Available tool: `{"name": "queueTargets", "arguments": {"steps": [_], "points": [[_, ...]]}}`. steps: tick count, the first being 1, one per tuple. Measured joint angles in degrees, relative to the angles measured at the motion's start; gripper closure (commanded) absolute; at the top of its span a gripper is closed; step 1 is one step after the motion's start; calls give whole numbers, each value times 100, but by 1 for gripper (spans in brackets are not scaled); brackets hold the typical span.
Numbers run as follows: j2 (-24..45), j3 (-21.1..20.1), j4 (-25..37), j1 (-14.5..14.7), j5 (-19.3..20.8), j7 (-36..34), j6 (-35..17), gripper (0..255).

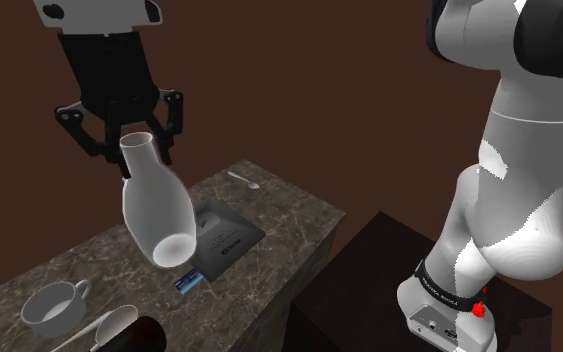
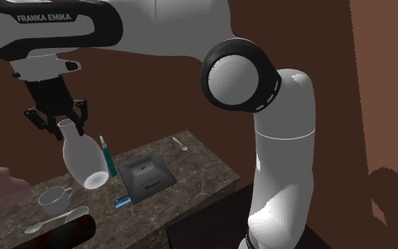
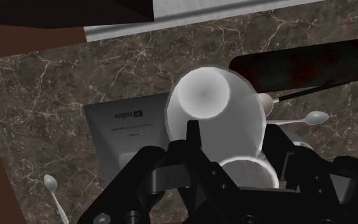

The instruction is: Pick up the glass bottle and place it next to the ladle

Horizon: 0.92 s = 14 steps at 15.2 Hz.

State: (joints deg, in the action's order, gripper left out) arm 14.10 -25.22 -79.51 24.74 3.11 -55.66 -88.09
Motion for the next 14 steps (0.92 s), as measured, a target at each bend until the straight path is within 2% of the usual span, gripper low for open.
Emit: {"name": "queueTargets", "arguments": {"steps": [14], "points": [[-143,28,-1279,-91,-55,57,-1145,255]]}}
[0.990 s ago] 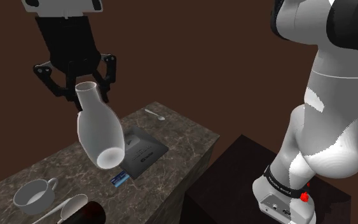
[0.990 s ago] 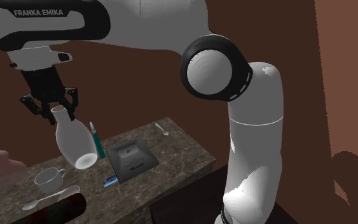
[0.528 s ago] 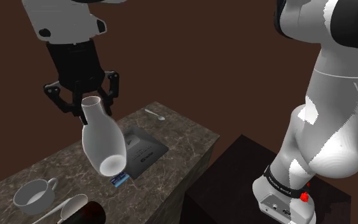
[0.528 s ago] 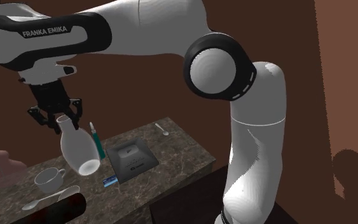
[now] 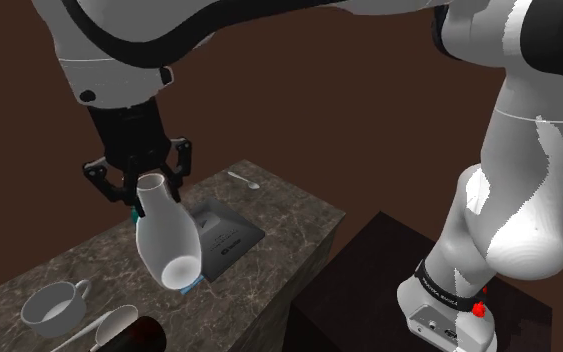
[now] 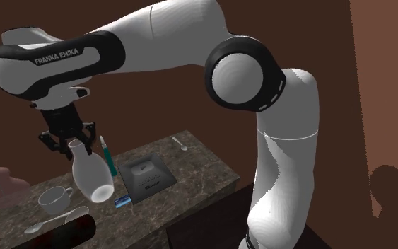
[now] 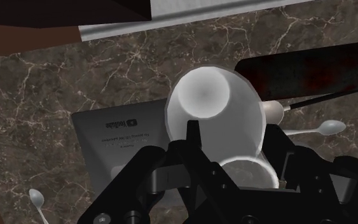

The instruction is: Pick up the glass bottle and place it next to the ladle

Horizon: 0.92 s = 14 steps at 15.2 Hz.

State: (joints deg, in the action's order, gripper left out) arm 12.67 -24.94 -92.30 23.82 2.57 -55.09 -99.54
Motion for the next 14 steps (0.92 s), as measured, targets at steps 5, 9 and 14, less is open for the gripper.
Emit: {"name": "queueTargets", "arguments": {"steps": [5,9,14], "points": [[53,14,-309,-9,25,4,-359,255],[105,24,-549,-10,49,-2,-644,255],[178,35,-851,-6,85,-22,-1013,255]]}}
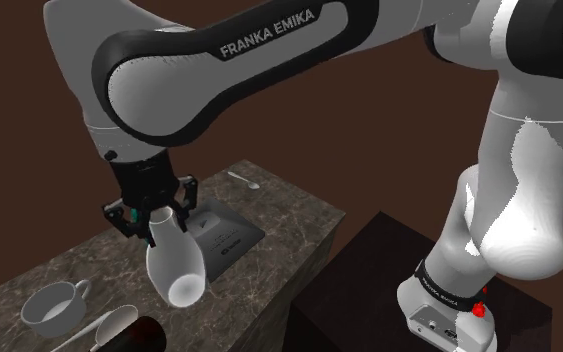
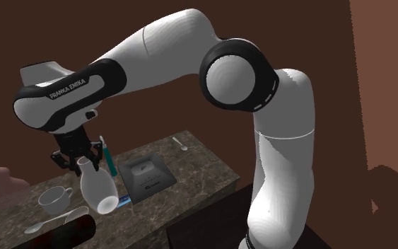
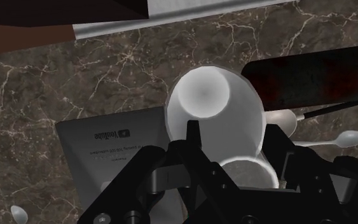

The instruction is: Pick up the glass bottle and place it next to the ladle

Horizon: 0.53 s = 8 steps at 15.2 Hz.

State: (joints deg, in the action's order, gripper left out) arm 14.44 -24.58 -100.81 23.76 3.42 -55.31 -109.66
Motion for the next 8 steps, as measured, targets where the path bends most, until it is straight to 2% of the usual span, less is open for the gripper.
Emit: {"name": "queueTargets", "arguments": {"steps": [8], "points": [[232,36,-336,26,110,-51,-549,255]]}}
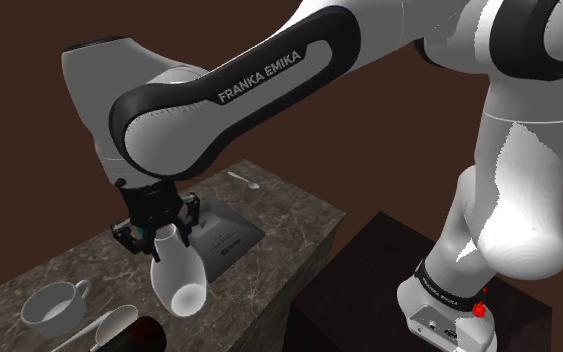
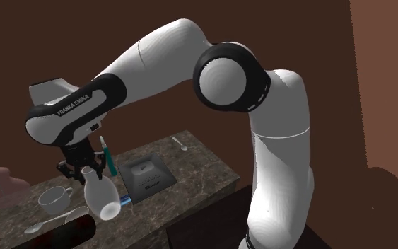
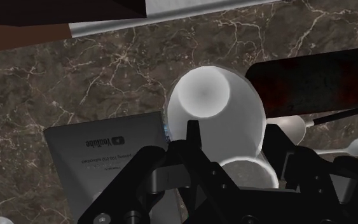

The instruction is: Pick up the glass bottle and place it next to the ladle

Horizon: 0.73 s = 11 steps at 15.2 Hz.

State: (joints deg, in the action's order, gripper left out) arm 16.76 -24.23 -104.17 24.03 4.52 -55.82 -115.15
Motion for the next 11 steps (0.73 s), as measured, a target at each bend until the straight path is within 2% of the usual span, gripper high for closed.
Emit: {"name": "queueTargets", "arguments": {"steps": [11], "points": [[372,73,-390,54,183,-97,-731,255]]}}
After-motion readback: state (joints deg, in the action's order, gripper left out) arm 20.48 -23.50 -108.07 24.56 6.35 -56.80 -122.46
